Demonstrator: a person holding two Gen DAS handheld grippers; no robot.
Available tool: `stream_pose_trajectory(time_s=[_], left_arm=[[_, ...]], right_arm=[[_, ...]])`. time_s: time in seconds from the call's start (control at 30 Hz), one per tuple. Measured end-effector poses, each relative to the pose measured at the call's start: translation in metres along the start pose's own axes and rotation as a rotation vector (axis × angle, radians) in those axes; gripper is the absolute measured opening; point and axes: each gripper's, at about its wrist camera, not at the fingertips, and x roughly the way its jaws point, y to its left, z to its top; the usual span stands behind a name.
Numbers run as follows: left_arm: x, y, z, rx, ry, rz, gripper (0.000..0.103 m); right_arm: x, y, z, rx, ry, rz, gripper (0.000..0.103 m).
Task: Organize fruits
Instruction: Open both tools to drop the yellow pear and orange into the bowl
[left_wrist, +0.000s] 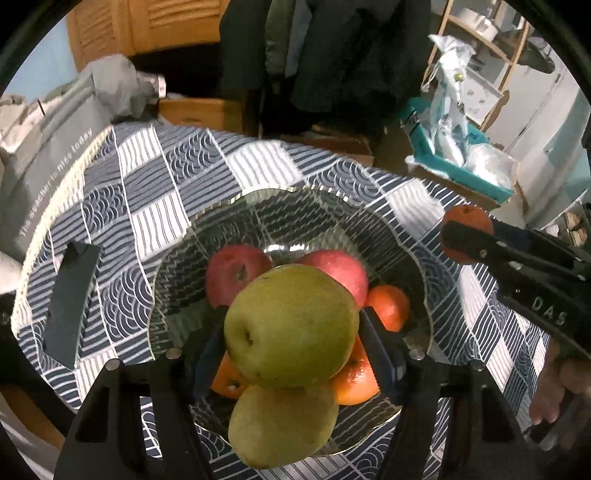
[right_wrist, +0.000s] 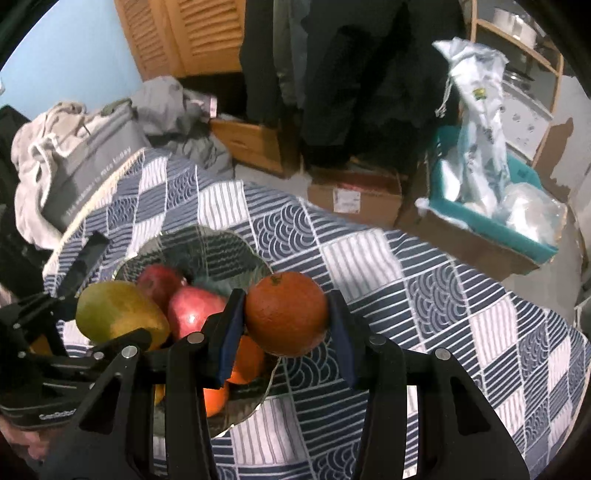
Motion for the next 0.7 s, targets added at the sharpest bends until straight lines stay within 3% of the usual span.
stream_pose_trajectory(time_s=[0.4,0.6,0.7], left_arm=[[0.004,0.007,-0.002,0.000,0.024,-0.015,0.071],[0.005,0.009,-0.003,0.001,0.038,0.037,0.076],[0.004,0.015,-0.004,-0.027,0.039,0.029,0.076]], right_arm=[[0.036,0.008,-0.005,0.007,0.086,0.065,0.044],[0.043,0.017,-0.004,0.002,0.105,0.111,0.046],[0.040,0.021,-0.002,-0.011,0.088,0.113,0.053]])
